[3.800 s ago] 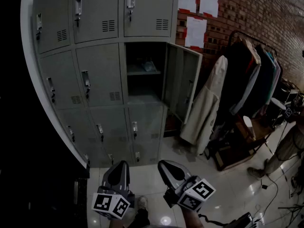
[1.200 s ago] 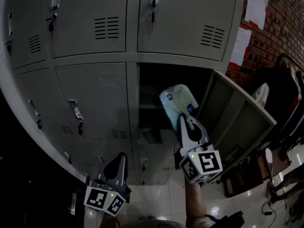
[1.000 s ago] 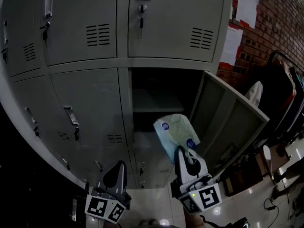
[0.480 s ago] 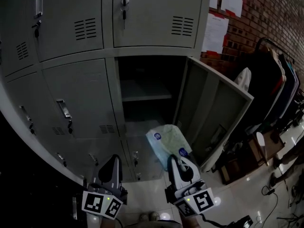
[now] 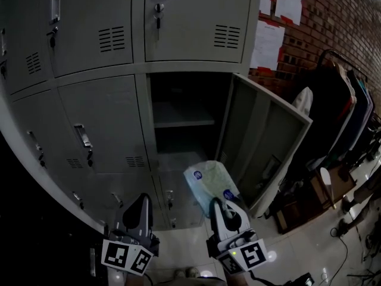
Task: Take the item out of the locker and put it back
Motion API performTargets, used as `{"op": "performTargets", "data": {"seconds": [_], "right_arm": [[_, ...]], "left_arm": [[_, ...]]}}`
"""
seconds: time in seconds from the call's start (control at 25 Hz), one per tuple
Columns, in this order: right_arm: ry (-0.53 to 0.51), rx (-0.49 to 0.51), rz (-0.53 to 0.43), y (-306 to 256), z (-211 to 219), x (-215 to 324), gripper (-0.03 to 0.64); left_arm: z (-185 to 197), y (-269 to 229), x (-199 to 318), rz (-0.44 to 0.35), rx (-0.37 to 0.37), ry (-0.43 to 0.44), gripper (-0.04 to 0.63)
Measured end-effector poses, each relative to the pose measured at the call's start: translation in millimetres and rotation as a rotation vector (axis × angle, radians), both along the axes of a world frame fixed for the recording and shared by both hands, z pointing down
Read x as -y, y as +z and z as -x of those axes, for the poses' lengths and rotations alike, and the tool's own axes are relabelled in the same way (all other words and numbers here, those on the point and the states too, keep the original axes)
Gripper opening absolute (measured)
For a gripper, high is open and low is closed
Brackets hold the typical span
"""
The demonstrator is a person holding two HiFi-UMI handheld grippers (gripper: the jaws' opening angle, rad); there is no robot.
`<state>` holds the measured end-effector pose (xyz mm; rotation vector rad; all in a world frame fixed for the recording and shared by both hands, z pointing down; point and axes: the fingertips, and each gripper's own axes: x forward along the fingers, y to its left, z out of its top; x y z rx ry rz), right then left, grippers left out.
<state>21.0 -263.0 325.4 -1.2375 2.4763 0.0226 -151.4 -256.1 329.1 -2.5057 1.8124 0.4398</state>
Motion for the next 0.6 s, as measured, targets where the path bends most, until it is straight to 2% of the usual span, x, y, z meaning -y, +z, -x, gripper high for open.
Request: {"op": "performTargets", "data": {"seconds": [0.44,0.6], "right_arm": [[-0.003,-0.004,0.009,2.1,2.8,5.0,0.017],[-0.028,0.040,0.005,-10.7,-2.2,2.4,0.016]], "left_arm": [[4.1,0.8,3.2,0.007,-0.001,-0.010,0.005],[4.8,3.4,6.7,0.014,-0.002,-0.010,0.005]]}}
